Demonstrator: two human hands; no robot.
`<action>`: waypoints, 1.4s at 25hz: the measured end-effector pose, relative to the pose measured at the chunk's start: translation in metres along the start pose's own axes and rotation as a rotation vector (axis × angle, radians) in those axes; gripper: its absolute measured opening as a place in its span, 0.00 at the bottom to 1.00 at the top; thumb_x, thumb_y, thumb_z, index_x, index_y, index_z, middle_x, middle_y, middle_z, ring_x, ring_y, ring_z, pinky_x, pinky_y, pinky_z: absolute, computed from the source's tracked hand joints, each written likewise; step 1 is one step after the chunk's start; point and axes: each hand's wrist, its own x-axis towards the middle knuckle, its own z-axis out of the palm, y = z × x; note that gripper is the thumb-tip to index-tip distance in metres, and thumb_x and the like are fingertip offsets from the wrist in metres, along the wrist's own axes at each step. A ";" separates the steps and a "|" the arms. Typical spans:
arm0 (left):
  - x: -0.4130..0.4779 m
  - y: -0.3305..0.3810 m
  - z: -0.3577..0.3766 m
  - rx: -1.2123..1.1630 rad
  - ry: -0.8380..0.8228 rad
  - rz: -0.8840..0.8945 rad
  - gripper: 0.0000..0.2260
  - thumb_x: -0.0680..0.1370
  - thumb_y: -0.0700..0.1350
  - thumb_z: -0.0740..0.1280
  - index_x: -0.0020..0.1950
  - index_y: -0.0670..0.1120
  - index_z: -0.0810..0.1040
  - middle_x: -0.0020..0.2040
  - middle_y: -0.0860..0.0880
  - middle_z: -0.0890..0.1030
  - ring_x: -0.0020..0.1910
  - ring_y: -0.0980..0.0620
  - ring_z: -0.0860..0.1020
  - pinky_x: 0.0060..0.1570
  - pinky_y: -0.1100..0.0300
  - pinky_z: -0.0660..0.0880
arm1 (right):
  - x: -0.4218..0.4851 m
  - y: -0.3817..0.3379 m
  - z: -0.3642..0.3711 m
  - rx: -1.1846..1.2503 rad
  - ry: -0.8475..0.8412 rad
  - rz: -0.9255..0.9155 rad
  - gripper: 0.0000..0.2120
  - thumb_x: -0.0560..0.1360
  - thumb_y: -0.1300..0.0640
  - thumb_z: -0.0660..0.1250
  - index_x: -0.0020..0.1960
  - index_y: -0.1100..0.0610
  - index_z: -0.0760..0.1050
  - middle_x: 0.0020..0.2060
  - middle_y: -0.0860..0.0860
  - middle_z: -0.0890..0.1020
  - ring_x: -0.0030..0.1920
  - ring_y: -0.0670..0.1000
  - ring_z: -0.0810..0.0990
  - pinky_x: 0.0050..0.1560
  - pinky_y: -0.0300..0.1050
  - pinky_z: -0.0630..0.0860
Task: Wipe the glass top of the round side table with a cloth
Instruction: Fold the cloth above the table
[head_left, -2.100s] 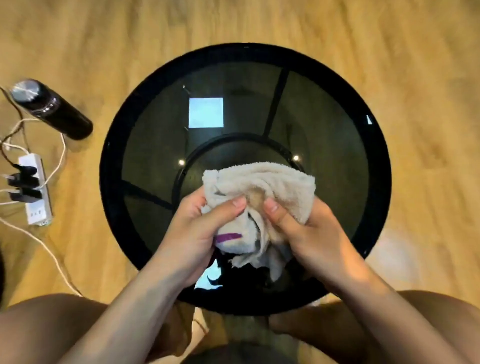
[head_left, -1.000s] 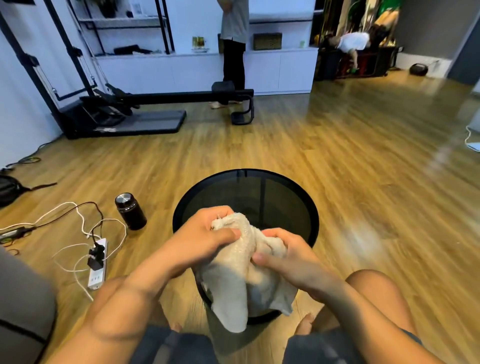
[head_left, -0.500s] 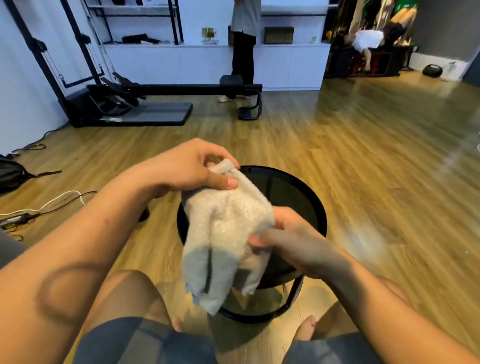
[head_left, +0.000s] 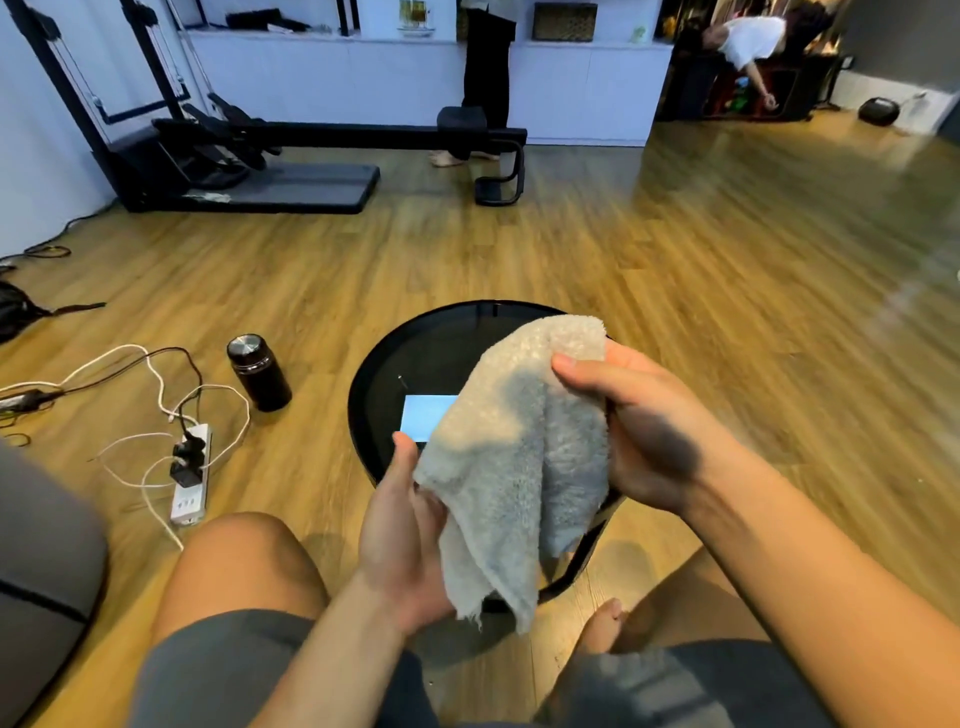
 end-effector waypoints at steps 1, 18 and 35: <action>0.001 0.002 -0.002 -0.046 -0.126 -0.007 0.34 0.79 0.65 0.57 0.74 0.41 0.68 0.63 0.38 0.80 0.65 0.37 0.77 0.64 0.46 0.74 | 0.001 -0.001 -0.004 -0.003 0.031 0.012 0.15 0.72 0.62 0.66 0.58 0.62 0.78 0.49 0.60 0.84 0.50 0.58 0.83 0.56 0.56 0.79; 0.036 0.063 0.030 1.398 0.217 0.348 0.31 0.62 0.42 0.82 0.61 0.57 0.77 0.57 0.50 0.80 0.56 0.48 0.80 0.56 0.51 0.79 | 0.012 0.003 -0.043 -0.405 0.417 -0.013 0.28 0.78 0.62 0.67 0.73 0.49 0.61 0.54 0.51 0.80 0.52 0.54 0.83 0.52 0.51 0.81; 0.153 0.008 0.099 1.043 0.102 0.129 0.23 0.72 0.40 0.74 0.65 0.45 0.71 0.57 0.42 0.78 0.52 0.47 0.80 0.57 0.47 0.78 | -0.004 -0.014 -0.201 -0.339 0.526 0.089 0.20 0.75 0.62 0.71 0.64 0.53 0.70 0.44 0.54 0.81 0.39 0.51 0.81 0.38 0.46 0.78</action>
